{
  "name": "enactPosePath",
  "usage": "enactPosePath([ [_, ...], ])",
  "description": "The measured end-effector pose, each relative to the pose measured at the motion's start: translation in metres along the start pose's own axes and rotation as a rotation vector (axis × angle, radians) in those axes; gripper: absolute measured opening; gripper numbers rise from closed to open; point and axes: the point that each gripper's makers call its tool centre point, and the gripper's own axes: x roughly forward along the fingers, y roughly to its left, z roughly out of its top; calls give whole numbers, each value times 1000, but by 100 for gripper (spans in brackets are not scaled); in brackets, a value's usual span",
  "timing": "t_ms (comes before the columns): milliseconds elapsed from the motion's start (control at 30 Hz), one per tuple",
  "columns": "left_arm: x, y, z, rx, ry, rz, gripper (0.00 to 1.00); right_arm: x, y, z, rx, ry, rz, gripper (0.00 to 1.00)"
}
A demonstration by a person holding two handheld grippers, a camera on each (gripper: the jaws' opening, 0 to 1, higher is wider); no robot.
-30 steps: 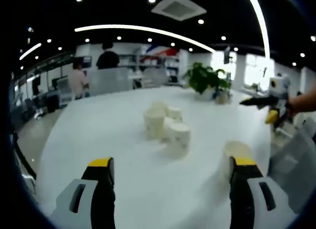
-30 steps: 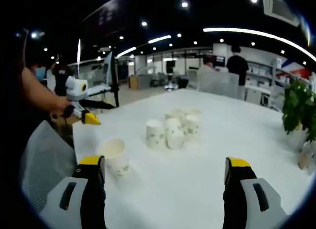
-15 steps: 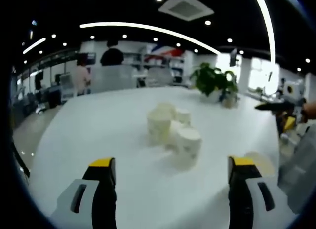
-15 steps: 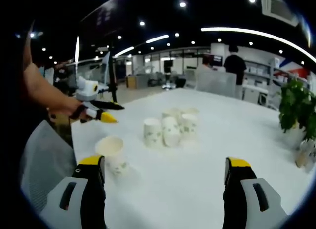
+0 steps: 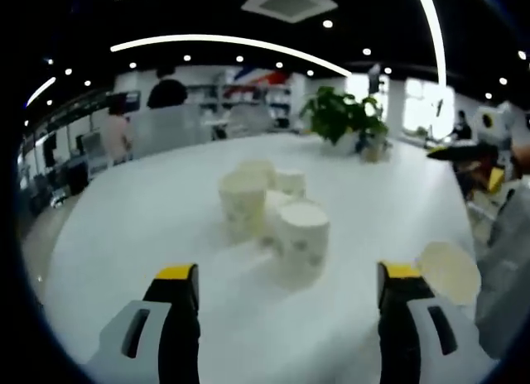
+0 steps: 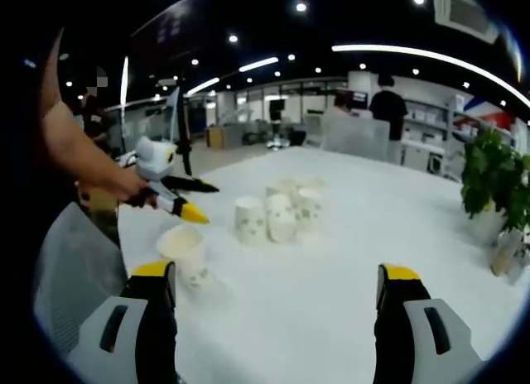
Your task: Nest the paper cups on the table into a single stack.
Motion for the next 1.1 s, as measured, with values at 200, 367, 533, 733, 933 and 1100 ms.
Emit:
enactPosePath([
  [200,14,-4,2,2,0,-14,82,-2,0,-5,10,5,-7,100],
  [367,28,-6,0,-9,4,-27,75,-3,-1,-6,26,-1,-19,100],
  [533,41,-8,0,-5,14,-39,69,-4,-1,-6,22,-1,-18,100],
  [733,55,-16,-1,-2,29,-63,61,-5,-3,-8,33,2,-25,100],
  [933,66,-19,0,-5,33,-65,55,-4,3,-12,32,4,-13,100],
  [1100,68,-22,-2,16,59,-74,43,-4,7,-16,40,5,6,100],
])
